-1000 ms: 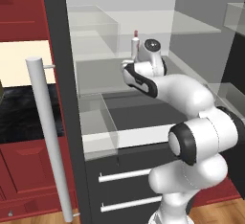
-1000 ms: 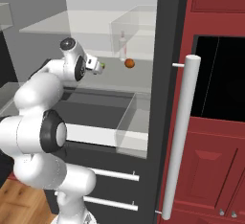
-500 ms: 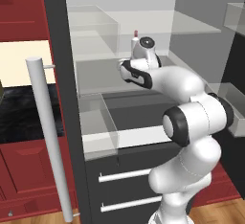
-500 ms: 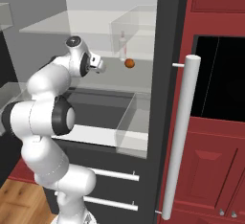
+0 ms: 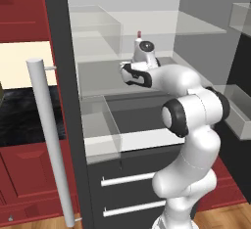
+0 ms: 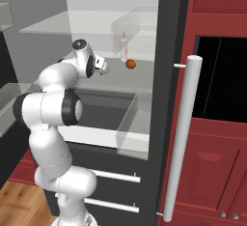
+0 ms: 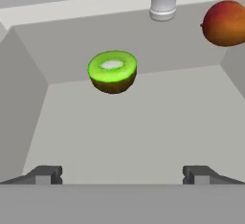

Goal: Pick the kiwi and mango from the fridge and place them on the plate next to the blender to make a fruit smoothie.

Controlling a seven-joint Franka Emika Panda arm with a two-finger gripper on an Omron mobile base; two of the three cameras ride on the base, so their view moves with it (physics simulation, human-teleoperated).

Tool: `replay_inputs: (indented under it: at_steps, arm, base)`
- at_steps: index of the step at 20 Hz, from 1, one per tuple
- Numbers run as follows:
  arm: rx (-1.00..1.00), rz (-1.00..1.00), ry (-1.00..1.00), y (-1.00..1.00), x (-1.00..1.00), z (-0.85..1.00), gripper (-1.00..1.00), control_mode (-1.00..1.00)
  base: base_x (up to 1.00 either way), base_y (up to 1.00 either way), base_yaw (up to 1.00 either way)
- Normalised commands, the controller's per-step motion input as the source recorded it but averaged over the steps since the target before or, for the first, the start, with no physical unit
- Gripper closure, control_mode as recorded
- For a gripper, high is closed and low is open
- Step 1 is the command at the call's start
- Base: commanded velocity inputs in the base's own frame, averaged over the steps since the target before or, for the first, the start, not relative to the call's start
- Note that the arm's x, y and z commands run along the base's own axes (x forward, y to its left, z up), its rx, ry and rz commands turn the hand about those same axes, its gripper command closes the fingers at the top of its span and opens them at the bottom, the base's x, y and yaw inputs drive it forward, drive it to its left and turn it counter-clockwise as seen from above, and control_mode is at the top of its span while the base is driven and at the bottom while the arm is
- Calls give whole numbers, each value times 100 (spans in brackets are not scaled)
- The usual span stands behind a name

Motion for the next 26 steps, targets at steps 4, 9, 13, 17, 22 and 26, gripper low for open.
replay_inputs:
  at_steps: [4, 9, 13, 17, 22, 26]
  arm:
    - [0, 0, 0, 5, 41, -6, -100, -100]
    - [0, 0, 0, 7, 41, -5, -100, -100]
    - [0, 0, 0, 3, 39, -5, -100, -100]
    - [0, 0, 0, 0, 31, -11, -100, -100]
    - [0, 0, 0, 0, 34, -11, -100, -100]
    - [0, 0, 0, 1, 33, -15, -100, -100]
  base:
    - [0, 0, 0]
    - [0, 0, 0]
    - [0, 0, 0]
    - [0, 0, 0]
    - [0, 0, 0]
    - [0, 0, 0]
